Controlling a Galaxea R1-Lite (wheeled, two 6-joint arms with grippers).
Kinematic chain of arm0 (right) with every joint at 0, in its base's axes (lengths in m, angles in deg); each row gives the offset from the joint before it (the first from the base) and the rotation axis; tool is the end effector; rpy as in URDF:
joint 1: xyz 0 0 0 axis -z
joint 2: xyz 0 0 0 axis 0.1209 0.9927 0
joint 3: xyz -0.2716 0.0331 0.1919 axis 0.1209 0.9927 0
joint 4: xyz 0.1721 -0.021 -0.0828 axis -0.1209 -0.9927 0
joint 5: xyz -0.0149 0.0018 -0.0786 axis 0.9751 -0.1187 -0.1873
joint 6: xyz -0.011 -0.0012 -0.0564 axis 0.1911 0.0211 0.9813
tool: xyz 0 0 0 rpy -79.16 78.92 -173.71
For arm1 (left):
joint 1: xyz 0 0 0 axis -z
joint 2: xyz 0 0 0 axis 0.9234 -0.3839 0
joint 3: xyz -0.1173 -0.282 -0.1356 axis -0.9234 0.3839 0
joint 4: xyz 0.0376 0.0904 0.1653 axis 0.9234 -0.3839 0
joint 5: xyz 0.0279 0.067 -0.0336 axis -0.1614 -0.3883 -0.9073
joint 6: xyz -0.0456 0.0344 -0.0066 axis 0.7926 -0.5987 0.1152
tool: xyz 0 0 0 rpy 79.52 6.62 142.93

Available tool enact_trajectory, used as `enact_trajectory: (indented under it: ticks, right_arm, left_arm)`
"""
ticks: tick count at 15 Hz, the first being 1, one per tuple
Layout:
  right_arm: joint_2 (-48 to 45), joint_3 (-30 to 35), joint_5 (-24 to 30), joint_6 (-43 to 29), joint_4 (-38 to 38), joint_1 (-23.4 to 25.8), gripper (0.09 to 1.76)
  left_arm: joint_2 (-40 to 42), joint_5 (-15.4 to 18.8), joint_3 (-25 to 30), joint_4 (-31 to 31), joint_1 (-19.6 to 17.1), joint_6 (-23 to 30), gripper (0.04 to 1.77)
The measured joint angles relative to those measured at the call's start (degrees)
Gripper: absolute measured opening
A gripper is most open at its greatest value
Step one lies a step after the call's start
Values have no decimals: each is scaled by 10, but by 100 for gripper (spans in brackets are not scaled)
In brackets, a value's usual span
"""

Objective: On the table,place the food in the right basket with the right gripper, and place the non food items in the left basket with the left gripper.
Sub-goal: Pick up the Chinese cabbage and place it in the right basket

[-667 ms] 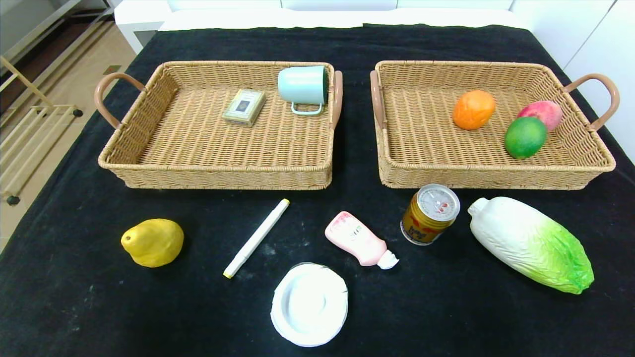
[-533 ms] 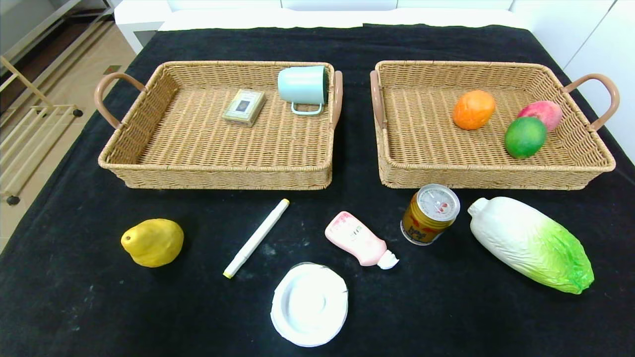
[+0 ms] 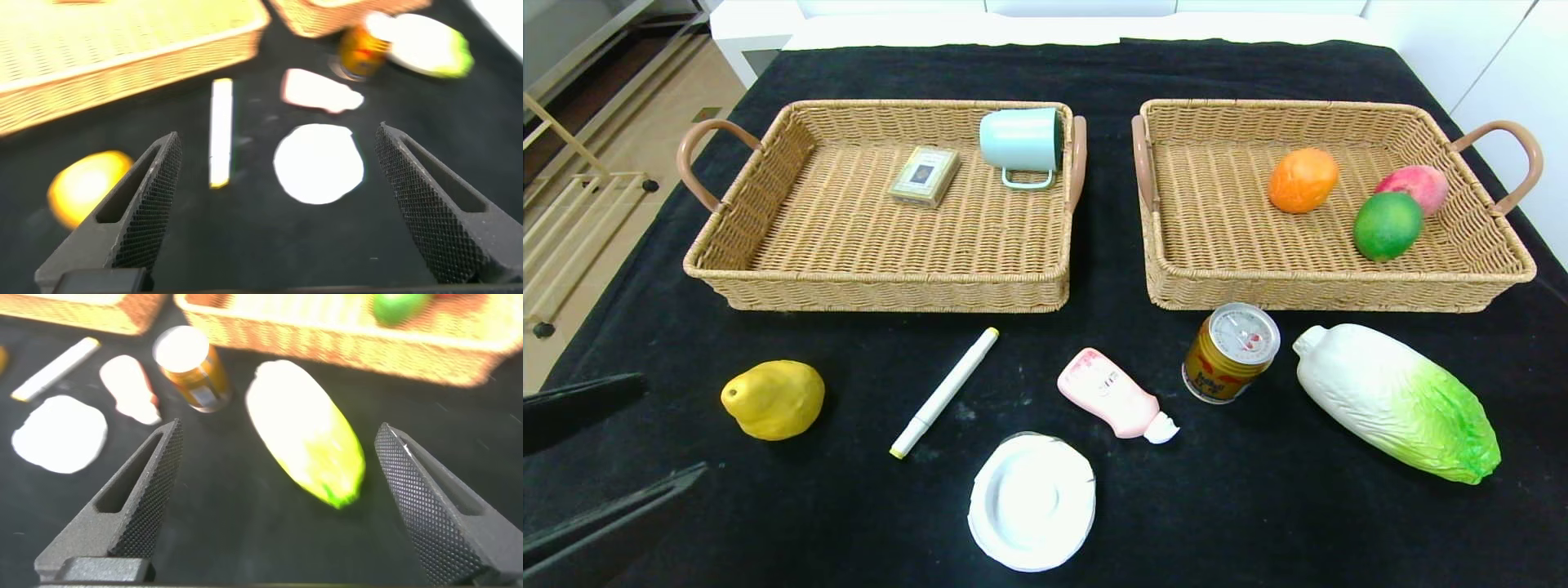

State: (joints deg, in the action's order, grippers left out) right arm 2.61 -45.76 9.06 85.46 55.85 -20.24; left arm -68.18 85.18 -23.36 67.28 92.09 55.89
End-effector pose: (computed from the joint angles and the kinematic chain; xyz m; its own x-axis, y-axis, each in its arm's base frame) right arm 0.0526 0.0191 0.2580 0.9402 0.3392 -0.0312 -0.3377 0.9402 0.0452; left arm 0.0707 -0.0446 0.2757 0.8108 -0.5839 -0.0411 0.5838 0.8117 -0.0150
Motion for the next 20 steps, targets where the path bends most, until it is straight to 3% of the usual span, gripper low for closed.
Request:
enact_trajectory:
  ticks: [4,10,20]
  right_arm:
    - [59,-3,-2,-2,35,-30,171]
    - [100,9,-12,-3,72,-54,171]
    - [104,21,-25,5,72,-65,171]
  left_arm:
    - [-78,46,-35,0,23,-17,172]
    - [-146,49,-63,0,26,-45,172]
    - [-135,44,-48,0,24,-43,172]
